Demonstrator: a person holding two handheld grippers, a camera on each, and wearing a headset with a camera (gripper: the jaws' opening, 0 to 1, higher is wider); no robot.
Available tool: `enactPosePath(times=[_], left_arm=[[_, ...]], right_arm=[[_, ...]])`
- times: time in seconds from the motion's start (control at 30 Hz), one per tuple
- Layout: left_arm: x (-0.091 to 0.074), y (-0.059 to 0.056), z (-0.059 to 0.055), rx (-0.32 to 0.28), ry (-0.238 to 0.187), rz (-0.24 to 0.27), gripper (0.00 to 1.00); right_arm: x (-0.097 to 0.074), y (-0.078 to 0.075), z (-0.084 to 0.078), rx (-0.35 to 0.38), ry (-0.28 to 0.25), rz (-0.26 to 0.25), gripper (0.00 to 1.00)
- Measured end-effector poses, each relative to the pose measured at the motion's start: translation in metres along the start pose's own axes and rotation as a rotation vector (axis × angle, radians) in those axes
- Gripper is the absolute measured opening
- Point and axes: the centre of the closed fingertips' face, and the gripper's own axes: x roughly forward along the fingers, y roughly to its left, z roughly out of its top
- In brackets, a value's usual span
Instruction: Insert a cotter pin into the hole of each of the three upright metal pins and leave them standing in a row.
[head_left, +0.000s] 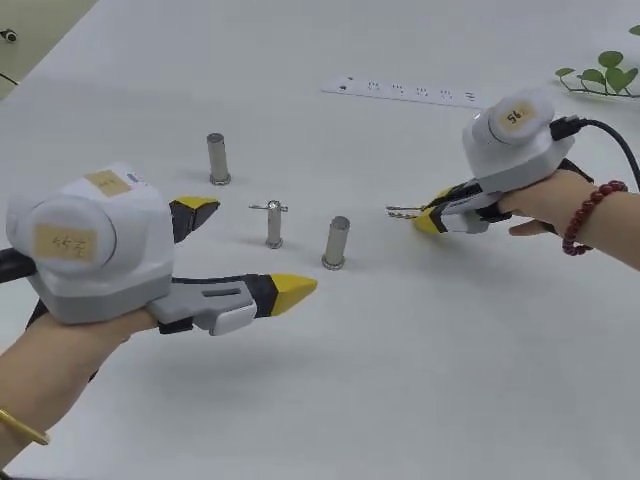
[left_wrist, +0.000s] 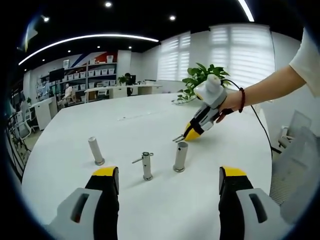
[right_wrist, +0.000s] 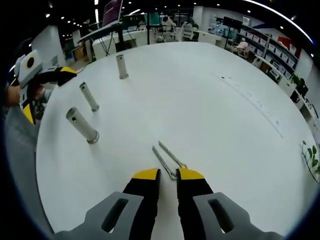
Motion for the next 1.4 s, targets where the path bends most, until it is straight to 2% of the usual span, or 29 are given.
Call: enactPosePath(times=[0.23,0.4,0.57,0.7,0.87,1.17,1.27,1.4], left_arm=[[-0.0004,-0.0018,-0.0013,0.004,0.004,-0.003,0.81],[-0.0005,-0.0041,-0.0022,0.003,0.007,-0.008,0.81],[-0.0006,-0.005,-0.0032,0.002,0.012,-0.01,0.81],[-0.0007,-0.0062,-0.0026,-0.001,0.009,-0.013,0.8],[-0.001,-0.0075,-0.0025,-0.004,0.009,-0.016,0.8],[-0.001,-0.0076,-0.002,-0.002,0.013,-0.018,0.79],[-0.0011,-0.0078,-0.0014,-0.005,0.016,-0.019,0.79],[-0.0025,-0.0069,0.0002,-0.013,0.025,-0.017,0.79]], right_arm=[[-0.0003,0.0009,-0.0007,-0.035,0.058,0.045,0.12],[0.0002,0.0021,-0.0015,-0.109,0.123,0.051,0.11],[0.0015,0.0053,-0.0011,-0.197,0.172,0.055,0.06],[0.0034,0.0028,0.0,-0.201,0.197,0.058,0.05],[0.0037,0.0006,-0.0006,-0.19,0.212,0.057,0.03],[0.0046,-0.0021,0.0,-0.255,0.225,0.022,0.02],[0.0041,-0.0025,0.0004,-0.255,0.225,0.013,0.02],[-0.0005,0.0011,0.0041,-0.276,0.223,-0.001,0.01]])
